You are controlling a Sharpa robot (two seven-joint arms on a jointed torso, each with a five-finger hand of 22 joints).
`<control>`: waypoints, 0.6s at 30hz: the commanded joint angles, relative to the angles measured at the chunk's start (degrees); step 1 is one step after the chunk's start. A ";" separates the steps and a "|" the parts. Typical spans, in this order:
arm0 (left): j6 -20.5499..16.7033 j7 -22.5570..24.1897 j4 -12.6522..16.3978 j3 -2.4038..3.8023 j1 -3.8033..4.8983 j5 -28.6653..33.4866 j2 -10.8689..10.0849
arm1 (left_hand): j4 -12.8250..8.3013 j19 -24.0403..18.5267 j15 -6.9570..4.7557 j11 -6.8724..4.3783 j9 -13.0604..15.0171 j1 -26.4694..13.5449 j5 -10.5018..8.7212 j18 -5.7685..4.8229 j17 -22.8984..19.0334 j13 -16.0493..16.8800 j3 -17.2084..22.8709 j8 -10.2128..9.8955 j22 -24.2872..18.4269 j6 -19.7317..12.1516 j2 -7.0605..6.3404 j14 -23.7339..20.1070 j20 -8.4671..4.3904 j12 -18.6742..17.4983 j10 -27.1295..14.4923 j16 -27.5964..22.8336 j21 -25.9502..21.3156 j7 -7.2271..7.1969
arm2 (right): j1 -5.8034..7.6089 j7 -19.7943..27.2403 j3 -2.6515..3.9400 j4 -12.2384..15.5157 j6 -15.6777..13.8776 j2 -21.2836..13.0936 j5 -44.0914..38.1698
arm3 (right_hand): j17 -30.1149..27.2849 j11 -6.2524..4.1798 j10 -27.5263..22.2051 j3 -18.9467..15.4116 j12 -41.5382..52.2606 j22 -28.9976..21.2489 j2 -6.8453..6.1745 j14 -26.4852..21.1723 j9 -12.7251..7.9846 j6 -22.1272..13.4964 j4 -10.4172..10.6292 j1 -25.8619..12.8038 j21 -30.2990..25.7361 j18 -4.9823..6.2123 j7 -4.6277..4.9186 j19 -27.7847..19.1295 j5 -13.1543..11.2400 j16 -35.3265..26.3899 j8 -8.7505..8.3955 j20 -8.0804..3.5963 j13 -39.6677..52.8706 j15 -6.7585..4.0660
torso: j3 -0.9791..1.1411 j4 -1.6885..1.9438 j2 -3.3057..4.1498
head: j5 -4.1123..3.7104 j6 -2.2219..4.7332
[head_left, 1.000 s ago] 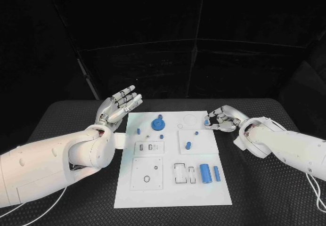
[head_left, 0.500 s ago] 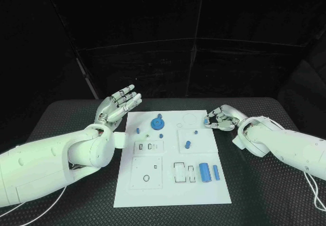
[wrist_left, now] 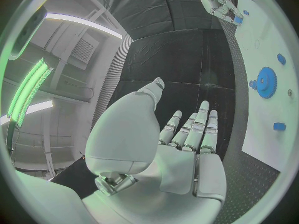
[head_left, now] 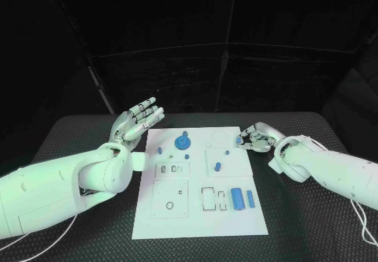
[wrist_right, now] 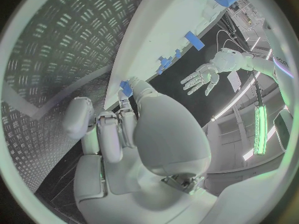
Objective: Assemble the parts on the task board
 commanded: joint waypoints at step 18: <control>0.52 0.29 0.16 0.06 0.07 -0.46 -0.07 | -0.48 0.10 -0.03 -0.02 -0.02 -0.18 0.16 0.78 0.09 0.06 0.23 0.14 -0.05 0.13 0.66 0.61 -0.12 0.21 0.46 0.30 0.41 8.45 | -0.06 2.33 0.03 0.48 -5.77 0.26 0.68 | 14.98 -1.98 2.36 1.99 2.53 1.26 3.35 6.04 0.84 6.97 -1.62 0.67 0.91 -0.51 -2.39 1.03 -0.30 0.64 2.76 -1.60 8.37 -1.96 | 0.03 -0.01 -0.01 | 0.05 -0.05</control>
